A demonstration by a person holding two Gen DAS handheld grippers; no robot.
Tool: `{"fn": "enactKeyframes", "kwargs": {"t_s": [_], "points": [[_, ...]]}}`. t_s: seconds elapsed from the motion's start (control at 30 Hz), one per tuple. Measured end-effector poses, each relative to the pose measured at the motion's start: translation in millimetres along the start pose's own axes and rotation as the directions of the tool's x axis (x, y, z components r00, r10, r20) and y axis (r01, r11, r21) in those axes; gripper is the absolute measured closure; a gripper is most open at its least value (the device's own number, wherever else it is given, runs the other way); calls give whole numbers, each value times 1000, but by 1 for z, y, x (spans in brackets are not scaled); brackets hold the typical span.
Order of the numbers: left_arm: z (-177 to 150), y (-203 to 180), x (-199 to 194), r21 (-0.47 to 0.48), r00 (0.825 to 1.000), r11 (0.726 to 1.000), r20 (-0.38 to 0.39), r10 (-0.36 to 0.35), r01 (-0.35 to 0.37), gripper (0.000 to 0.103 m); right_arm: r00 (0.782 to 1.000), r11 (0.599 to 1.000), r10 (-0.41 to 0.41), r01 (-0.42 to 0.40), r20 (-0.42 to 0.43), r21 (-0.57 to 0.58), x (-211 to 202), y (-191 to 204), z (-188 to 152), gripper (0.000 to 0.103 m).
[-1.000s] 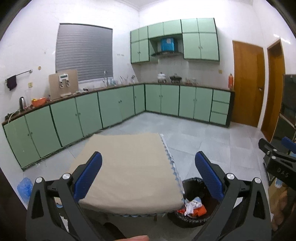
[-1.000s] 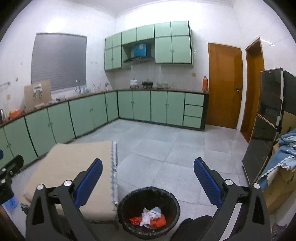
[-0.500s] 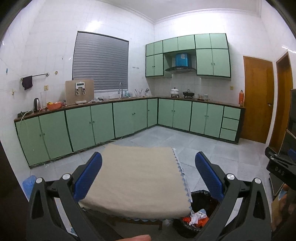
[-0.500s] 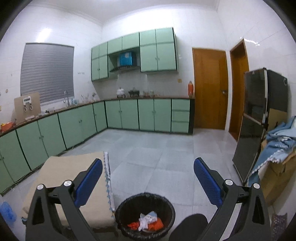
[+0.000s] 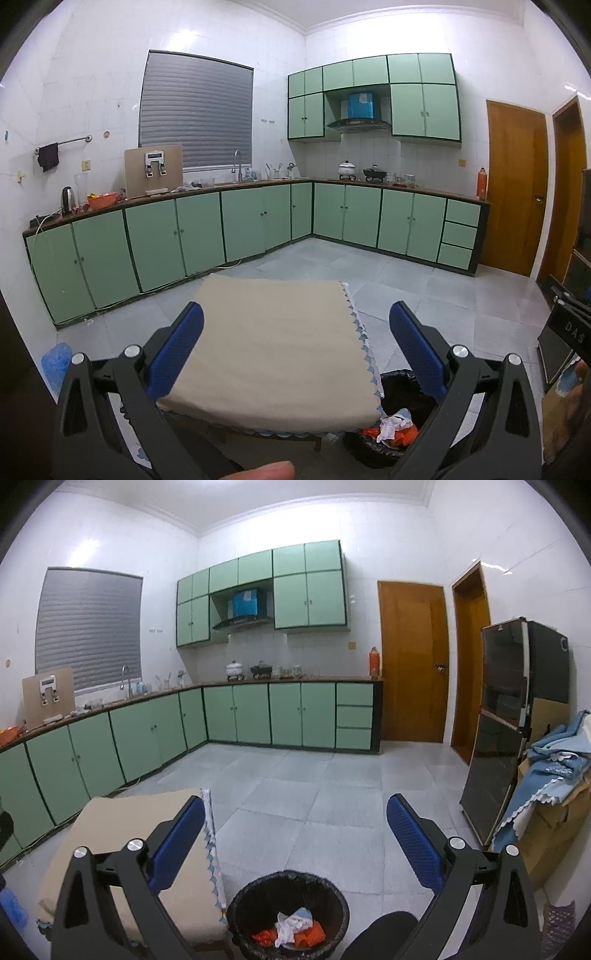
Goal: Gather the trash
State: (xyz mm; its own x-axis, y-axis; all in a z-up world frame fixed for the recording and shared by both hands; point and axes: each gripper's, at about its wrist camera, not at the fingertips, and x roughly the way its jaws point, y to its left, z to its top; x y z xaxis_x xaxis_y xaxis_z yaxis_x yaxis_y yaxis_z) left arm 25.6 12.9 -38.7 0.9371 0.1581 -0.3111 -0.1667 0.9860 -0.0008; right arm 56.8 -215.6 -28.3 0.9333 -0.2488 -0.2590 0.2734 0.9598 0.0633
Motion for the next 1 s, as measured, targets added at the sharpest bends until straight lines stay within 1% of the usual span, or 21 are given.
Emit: {"fn": "enactKeyframes", "kwargs": {"t_s": [0.27, 0.53, 0.73, 1.0], "points": [[-1, 8, -7, -27, 1000, 1000, 26, -2, 3, 6, 1000, 1000, 3, -3, 17, 6, -7, 0, 6, 6], [-1, -2, -5, 17, 1000, 1000, 8, -11, 11, 6, 998, 1000, -9, 9, 60, 10, -16, -4, 8, 6], [3, 4, -16, 0, 999, 1000, 33, 13, -13, 6, 996, 1000, -11, 11, 83, 5, -22, -6, 9, 6], [8, 5, -25, 0, 999, 1000, 50, -6, 6, 6, 996, 1000, -13, 13, 93, 1, -30, -4, 11, 6]]}}
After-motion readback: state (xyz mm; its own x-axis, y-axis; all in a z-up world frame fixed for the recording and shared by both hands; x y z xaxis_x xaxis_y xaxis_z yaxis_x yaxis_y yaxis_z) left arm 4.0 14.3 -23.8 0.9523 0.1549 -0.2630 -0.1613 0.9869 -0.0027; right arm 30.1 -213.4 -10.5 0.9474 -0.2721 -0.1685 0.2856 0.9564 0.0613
